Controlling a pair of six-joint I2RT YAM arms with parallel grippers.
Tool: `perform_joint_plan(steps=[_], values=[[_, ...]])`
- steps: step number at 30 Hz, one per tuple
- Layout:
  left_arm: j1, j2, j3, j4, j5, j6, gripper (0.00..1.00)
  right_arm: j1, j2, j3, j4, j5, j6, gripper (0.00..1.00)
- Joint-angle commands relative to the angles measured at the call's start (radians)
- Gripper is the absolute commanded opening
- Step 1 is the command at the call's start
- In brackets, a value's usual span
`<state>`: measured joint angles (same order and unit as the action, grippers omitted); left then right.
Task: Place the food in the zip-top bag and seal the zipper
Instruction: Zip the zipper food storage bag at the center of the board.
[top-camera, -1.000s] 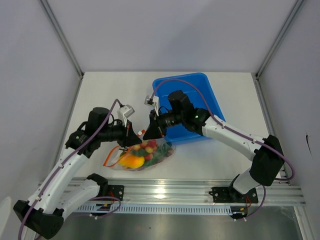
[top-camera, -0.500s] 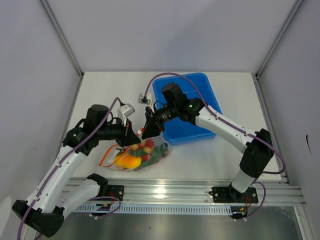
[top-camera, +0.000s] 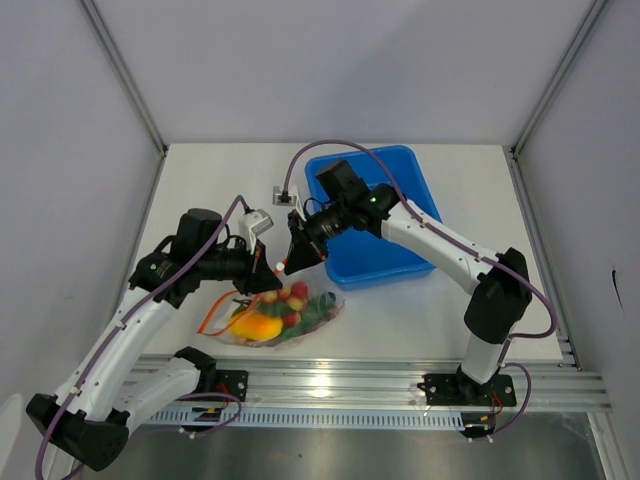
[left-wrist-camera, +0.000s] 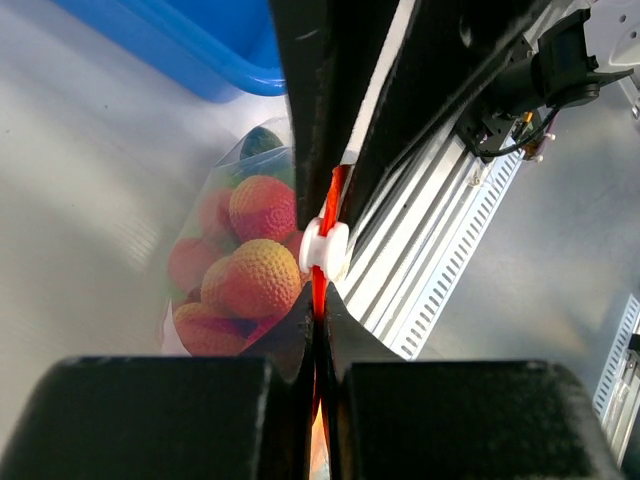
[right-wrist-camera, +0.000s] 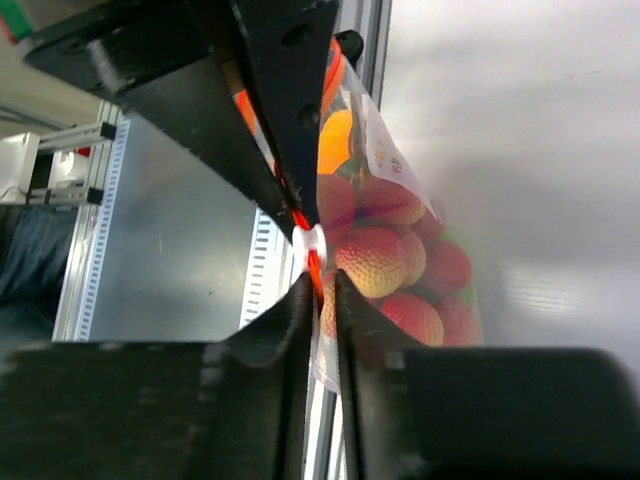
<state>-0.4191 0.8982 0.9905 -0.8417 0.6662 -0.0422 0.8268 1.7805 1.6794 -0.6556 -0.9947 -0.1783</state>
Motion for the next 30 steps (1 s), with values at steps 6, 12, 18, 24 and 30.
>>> perform_joint_plan(steps=[6,12,18,24,30], values=[[-0.007,0.016,0.053,0.029,0.064,0.022,0.0,-0.003,0.025,0.052,-0.038,-0.09,-0.032,0.0],[-0.007,0.018,0.048,0.027,0.056,0.025,0.01,0.0,-0.021,-0.03,0.121,-0.046,0.06,0.0],[-0.007,-0.008,0.031,0.072,0.044,-0.005,0.16,0.006,-0.084,-0.153,0.267,0.031,0.174,0.0],[-0.006,-0.039,0.022,0.127,0.047,-0.039,0.34,0.008,-0.153,-0.267,0.405,0.083,0.286,0.0],[-0.006,-0.036,0.011,0.161,0.056,-0.064,0.34,0.011,-0.199,-0.32,0.493,0.105,0.352,0.0]])
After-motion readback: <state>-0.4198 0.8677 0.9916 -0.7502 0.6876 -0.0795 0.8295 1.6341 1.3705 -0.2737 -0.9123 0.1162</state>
